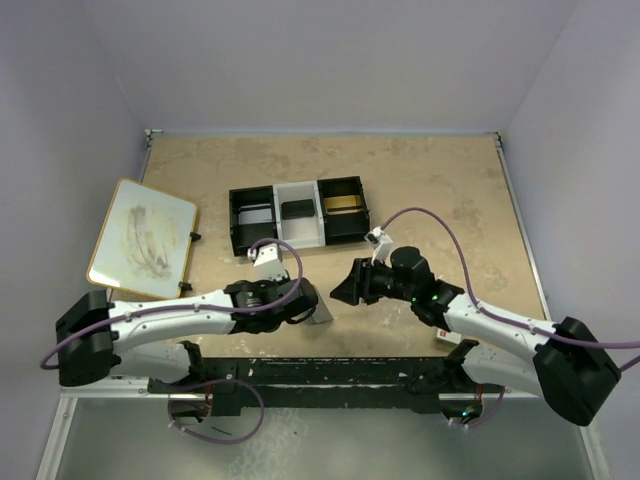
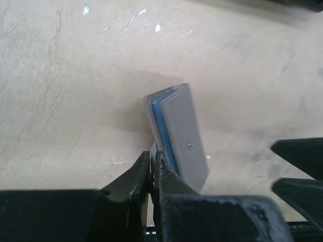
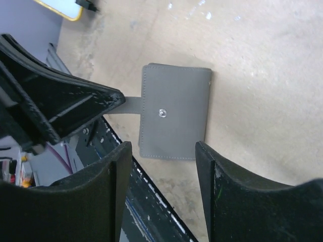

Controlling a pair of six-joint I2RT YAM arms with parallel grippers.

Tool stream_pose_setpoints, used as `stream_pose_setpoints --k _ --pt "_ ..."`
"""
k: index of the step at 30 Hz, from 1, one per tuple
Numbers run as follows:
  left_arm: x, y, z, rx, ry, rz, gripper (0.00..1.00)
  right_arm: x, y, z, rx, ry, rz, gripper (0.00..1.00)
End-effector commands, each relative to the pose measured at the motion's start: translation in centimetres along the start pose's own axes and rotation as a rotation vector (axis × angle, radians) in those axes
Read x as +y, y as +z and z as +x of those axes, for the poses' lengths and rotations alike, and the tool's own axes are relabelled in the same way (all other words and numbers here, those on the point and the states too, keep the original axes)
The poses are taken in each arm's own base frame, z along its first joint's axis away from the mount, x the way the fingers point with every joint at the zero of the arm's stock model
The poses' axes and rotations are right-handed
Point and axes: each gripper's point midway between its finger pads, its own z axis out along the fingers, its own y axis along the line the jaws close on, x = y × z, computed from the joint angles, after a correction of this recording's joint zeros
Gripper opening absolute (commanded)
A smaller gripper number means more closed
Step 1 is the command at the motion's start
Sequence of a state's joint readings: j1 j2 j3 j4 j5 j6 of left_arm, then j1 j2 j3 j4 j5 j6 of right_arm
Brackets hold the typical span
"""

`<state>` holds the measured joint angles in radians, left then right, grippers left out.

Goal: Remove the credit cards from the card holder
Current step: Open the card holder at the center of the board.

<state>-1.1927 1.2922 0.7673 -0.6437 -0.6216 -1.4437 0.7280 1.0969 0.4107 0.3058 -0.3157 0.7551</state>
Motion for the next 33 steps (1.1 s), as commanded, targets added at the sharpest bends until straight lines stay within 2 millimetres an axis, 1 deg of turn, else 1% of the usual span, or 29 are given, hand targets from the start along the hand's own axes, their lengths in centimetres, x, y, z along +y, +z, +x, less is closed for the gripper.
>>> stream_pose_setpoints --k 1,4,6,9,11,13,15,17,20,21,24,26,28,30,31,32,33 --pt "-1.9 -2.1 -3.3 -0.101 0.002 0.115 0.0 1.6 0.2 -1.3 -0.028 -0.112 -0.075 0.58" --pt "-2.2 -2.3 -3.1 -0.084 0.034 0.119 0.0 1.4 1.1 -1.1 0.013 -0.128 -0.072 0.6" --pt "-2.6 -2.2 -2.8 -0.067 0.06 0.121 0.0 1.8 1.8 -1.0 0.032 -0.127 -0.1 0.6" --pt "-4.0 -2.3 -2.4 -0.037 0.093 0.144 0.0 2.3 2.7 -0.9 0.056 -0.101 -0.135 0.6" --pt "-4.8 -2.5 -2.5 -0.026 0.115 0.148 0.0 2.3 3.3 -0.8 0.068 -0.086 -0.142 0.61" --pt "-5.5 -2.7 -2.7 -0.029 0.123 0.148 0.0 2.8 3.7 -0.8 0.085 -0.098 -0.177 0.61" --pt "-6.0 -3.0 -3.2 -0.037 0.127 0.157 0.0 3.3 3.9 -0.8 0.097 -0.108 -0.208 0.62" --pt "-6.3 -3.3 -3.6 -0.047 0.129 0.166 0.0 3.6 3.8 -0.9 0.075 -0.095 -0.228 0.65" --pt "-6.6 -3.5 -3.8 -0.053 0.133 0.174 0.0 3.4 3.8 -0.7 0.049 -0.059 -0.235 0.68" --pt "-6.6 -3.5 -3.8 -0.052 0.136 0.173 0.0 3.1 3.9 -0.4 0.061 -0.054 -0.222 0.68" --pt "-6.5 -3.2 -3.5 -0.045 0.14 0.166 0.0 0.5 4.3 0.1 0.066 -0.003 -0.085 0.61" --pt "-6.4 -3.1 -3.3 -0.041 0.141 0.162 0.0 -1.1 3.8 0.7 0.059 0.047 -0.005 0.6" --pt "-6.3 -3.1 -3.2 -0.035 0.138 0.164 0.0 -2.0 3.3 1.1 0.047 0.094 0.041 0.59" --pt "-6.3 -3.1 -3.0 -0.027 0.143 0.177 0.0 -2.6 2.8 1.2 0.03 0.106 0.073 0.58" --pt "-6.5 -3.2 -2.9 -0.023 0.152 0.19 0.0 -2.7 2.6 1.2 0.023 0.115 0.08 0.57" --pt "-7.2 -3.3 -2.6 -0.01 0.158 0.225 0.0 -2.7 2.4 1.2 0.016 0.123 0.083 0.53" --pt "-8.6 -3.5 -1.9 0.019 0.166 0.289 0.0 -3.4 2.2 0.9 -0.003 0.139 0.129 0.46"
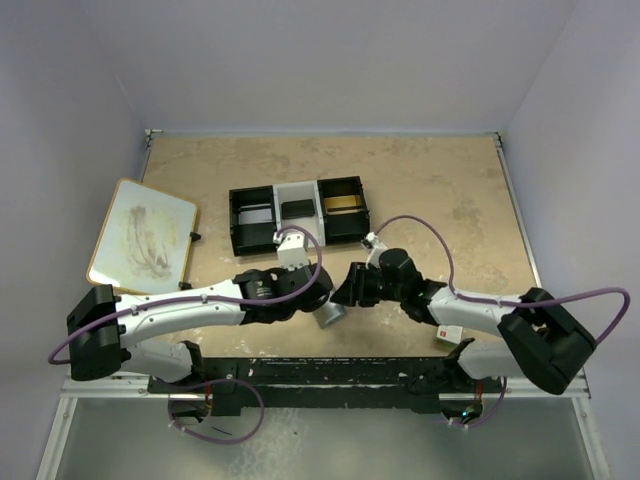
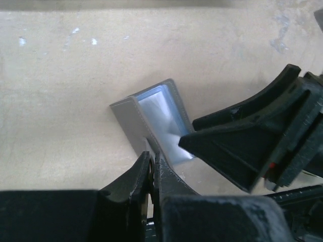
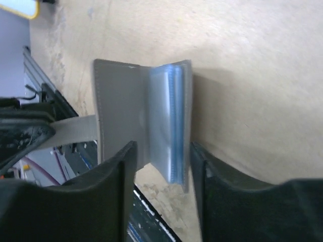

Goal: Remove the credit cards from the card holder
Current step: Open the card holder at the center of the board.

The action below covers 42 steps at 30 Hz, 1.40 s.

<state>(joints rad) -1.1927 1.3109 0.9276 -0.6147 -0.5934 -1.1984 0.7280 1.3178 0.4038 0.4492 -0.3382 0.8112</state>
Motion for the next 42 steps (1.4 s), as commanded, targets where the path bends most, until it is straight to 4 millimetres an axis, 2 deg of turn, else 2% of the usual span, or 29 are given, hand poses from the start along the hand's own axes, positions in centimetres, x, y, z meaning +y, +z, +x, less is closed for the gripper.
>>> stream_pose_setpoints --k 1,2,4,7,9,12,14,17,22,26,29,32,36,40,42 --pt "-5.6 -0.7 0.7 0.062 0.018 0.24 0.0 -2.3 -1.3 -2.0 -0.145 0.116 0.176 0.41" --pt "-7.9 -1.0 1.2 0.088 0.028 0.319 0.0 -3.2 -2.0 -2.1 -0.196 0.19 0.222 0.42" --pt "-9.5 -1.1 1.7 0.099 0.09 0.323 0.0 -3.7 -3.7 -2.0 -0.28 0.292 0.22 0.48" --pt "-9.8 0.1 1.8 0.084 0.154 0.249 0.0 -3.9 -6.6 -2.0 -0.393 0.375 0.184 0.55" --pt "-9.7 0.3 1.8 0.076 0.161 0.235 0.0 -3.7 -8.0 -1.5 -0.421 0.357 0.139 0.58" --pt "-9.4 0.2 1.4 0.053 0.138 0.243 0.0 -3.5 -9.6 -1.7 -0.465 0.326 0.117 0.58" --pt "-8.8 0.0 1.1 0.033 0.115 0.24 0.0 -4.0 -9.9 -1.2 -0.456 0.333 0.143 0.55" --pt "-7.0 -0.3 -0.2 -0.023 0.072 0.18 0.0 -4.2 -9.4 -0.4 -0.408 0.333 0.159 0.53" --pt "-2.1 -0.4 -1.4 -0.075 0.053 0.035 0.0 -1.7 -7.2 -0.3 -0.301 0.269 0.058 0.5" --pt "0.7 0.1 -0.5 -0.063 0.043 -0.017 0.0 0.3 -5.6 -0.7 -0.215 0.194 0.008 0.47" --pt "2.8 0.6 0.3 -0.053 0.023 -0.062 0.0 0.9 -4.6 -1.4 -0.211 0.199 -0.01 0.45" --pt "4.3 0.9 1.2 -0.044 0.004 -0.085 0.0 2.8 -4.3 -0.7 -0.194 0.249 -0.157 0.43" --pt "5.7 1.1 2.0 -0.039 -0.013 -0.109 0.0 2.8 -3.7 -1.0 -0.173 0.194 -0.139 0.44" --pt "6.4 1.1 2.1 -0.044 -0.006 -0.118 0.0 1.4 -2.7 -1.0 -0.123 0.153 -0.02 0.46" --pt "7.0 1.1 2.0 -0.053 0.009 -0.143 0.0 1.3 -2.4 -0.5 -0.087 0.149 -0.02 0.46"
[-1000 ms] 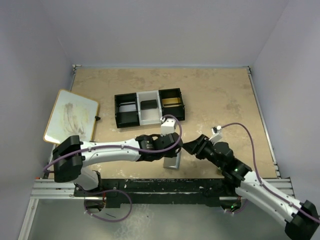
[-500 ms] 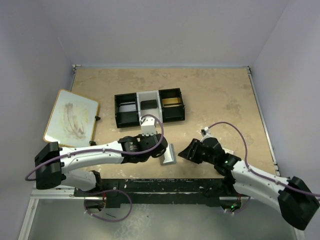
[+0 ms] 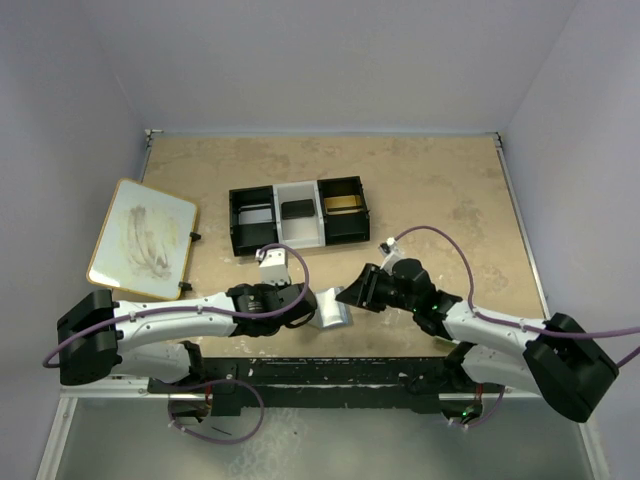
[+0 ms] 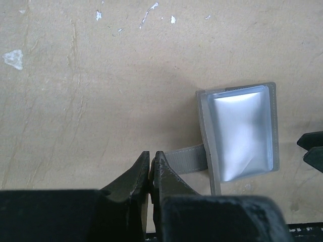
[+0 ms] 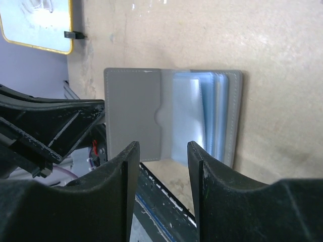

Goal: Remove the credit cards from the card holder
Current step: Open the card holder at the center of the board.

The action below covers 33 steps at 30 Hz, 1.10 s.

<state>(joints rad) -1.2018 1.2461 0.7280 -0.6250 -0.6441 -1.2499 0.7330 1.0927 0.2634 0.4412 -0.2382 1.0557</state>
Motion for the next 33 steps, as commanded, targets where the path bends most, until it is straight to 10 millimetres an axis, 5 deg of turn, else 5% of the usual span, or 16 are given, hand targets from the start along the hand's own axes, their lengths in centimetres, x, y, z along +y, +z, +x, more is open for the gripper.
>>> stream_pose_setpoints --k 1,7,21,33 --pt "1.0 -0.1 -1.2 -0.057 -0.026 -0.037 0.0 1.7 0.6 -0.3 0.044 -0.07 -0.033 0.46" --pt "2.4 0.3 -0.9 -0.068 0.001 -0.098 0.0 1.3 2.2 -0.5 0.089 -0.135 0.008 0.45" --pt "2.1 0.9 -0.3 -0.049 0.025 -0.107 0.0 0.5 4.1 0.3 0.167 -0.148 0.021 0.45" --pt "2.0 1.4 0.2 -0.043 0.021 -0.103 0.0 5.3 3.8 0.3 0.186 -0.164 -0.217 0.43"
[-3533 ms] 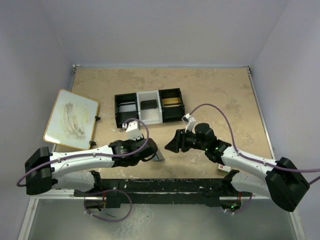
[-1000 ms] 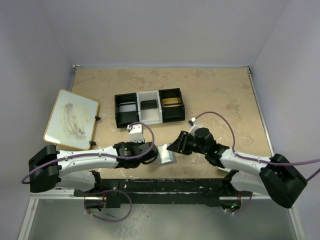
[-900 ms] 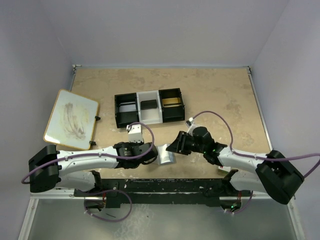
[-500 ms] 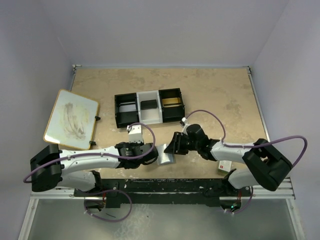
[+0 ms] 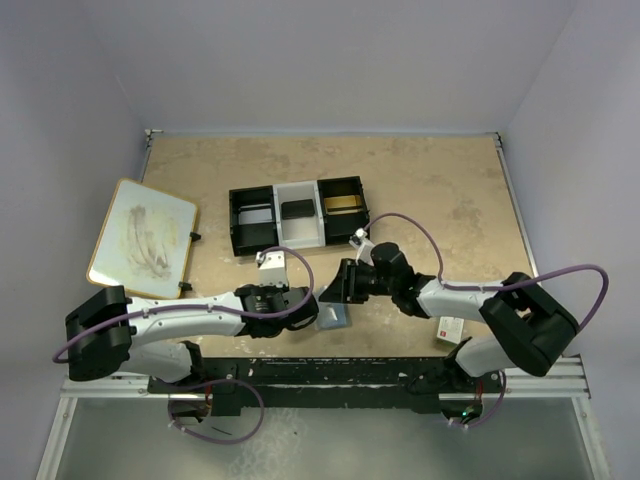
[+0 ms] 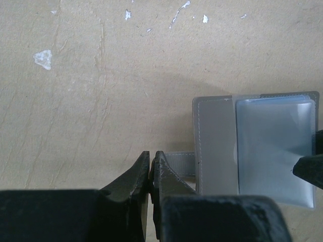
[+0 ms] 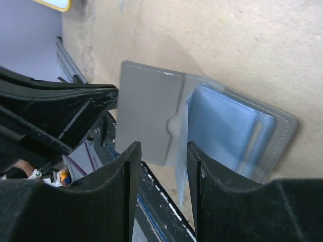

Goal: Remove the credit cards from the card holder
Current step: Open the card holder at the center of the board.

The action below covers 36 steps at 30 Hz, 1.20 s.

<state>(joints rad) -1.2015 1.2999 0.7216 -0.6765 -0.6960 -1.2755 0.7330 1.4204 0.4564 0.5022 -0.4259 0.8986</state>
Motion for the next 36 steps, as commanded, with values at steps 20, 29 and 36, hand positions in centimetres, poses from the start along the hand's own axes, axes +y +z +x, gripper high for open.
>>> stream_pose_setpoints --k 20,29,36 --pt "1.5 1.7 1.8 0.001 -0.09 -0.011 0.0 7.1 3.3 1.5 0.128 -0.084 -0.275 0.51" --pt "1.4 2.2 2.3 0.018 -0.12 0.0 0.0 5.6 5.5 2.1 0.119 -0.008 -0.183 0.5" --pt "2.3 2.1 2.3 0.013 -0.119 -0.019 0.0 3.9 6.2 2.6 0.117 0.033 -0.133 0.33"
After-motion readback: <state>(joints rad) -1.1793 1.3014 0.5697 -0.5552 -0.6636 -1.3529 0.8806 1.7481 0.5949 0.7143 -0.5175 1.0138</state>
